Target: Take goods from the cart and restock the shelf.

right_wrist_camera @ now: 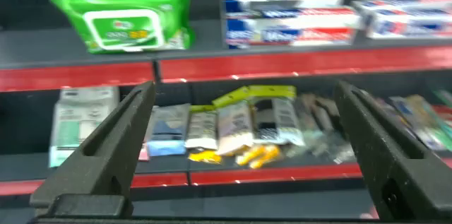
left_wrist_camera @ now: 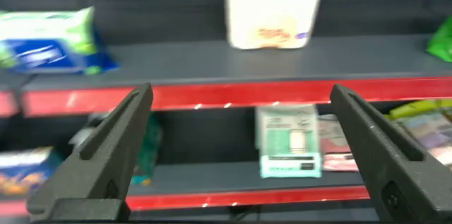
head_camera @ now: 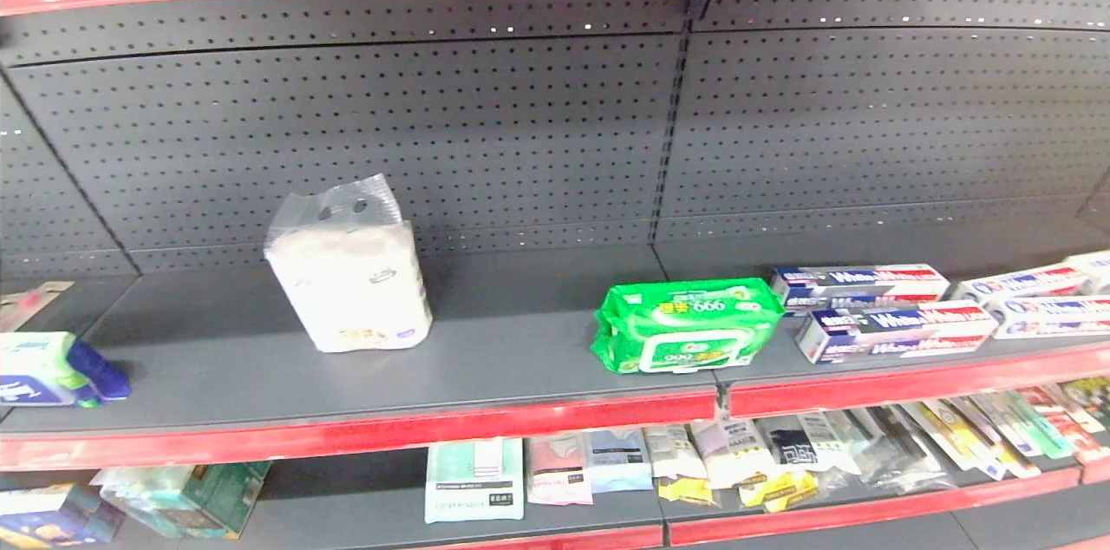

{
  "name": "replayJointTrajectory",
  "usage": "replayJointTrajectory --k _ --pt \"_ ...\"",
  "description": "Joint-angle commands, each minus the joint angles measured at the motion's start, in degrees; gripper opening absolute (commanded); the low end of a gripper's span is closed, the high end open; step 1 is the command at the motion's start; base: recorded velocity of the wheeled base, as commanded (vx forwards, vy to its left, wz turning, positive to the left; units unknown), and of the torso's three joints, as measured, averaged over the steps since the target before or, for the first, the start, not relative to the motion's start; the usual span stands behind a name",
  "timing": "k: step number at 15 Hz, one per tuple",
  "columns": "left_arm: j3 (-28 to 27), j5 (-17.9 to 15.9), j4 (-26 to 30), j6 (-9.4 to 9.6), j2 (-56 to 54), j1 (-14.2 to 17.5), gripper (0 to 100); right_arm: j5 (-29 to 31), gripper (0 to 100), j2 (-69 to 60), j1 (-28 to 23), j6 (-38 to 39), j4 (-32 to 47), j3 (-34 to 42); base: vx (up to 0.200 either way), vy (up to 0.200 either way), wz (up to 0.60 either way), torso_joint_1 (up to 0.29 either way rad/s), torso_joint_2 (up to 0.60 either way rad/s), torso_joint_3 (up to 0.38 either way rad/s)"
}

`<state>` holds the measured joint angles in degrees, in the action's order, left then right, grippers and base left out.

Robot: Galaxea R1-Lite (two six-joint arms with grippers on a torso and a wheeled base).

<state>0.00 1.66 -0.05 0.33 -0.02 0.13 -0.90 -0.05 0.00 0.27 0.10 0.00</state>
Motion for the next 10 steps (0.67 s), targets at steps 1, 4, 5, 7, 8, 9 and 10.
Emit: replayJointTrajectory --k 1,4,5,7,8,9,10 --pt "0.0 0.01 -0.04 0.02 0.02 0.04 100 -0.06 100 0.05 0.0 0.0 -0.01 0.0 0.0 0.0 -0.6 -0.012 -0.01 -0.002" --pt "0.0 0.01 -0.04 0.02 0.02 0.04 100 -0.06 100 0.05 0.0 0.0 -0.01 0.0 0.0 0.0 -0.6 0.004 0.0 0.004" --pt "0.0 0.1 -0.04 0.02 0.02 0.04 100 -0.06 100 0.05 0.0 0.0 -0.01 0.0 0.0 0.0 -0.6 0.002 0.0 0.007" --pt "0.0 0.01 -0.04 0.02 0.02 0.04 100 -0.06 100 0.05 0.0 0.0 -0.01 0.0 0.0 0.0 -0.6 0.015 0.0 0.002" --pt "0.0 0.01 -0.04 0.02 0.02 0.04 100 -0.06 100 0.05 0.0 0.0 -0.1 0.0 0.0 0.0 -0.6 0.007 0.01 0.002" --pt "0.0 0.01 -0.04 0.02 0.02 0.04 100 -0.06 100 0.05 0.0 0.0 -0.01 0.0 0.0 0.0 -0.6 0.002 0.0 0.007" --pt "0.0 0.01 -0.04 0.02 0.02 0.04 100 -0.06 100 0.05 0.0 0.0 -0.01 0.0 0.0 0.0 -0.6 0.022 0.0 0.002"
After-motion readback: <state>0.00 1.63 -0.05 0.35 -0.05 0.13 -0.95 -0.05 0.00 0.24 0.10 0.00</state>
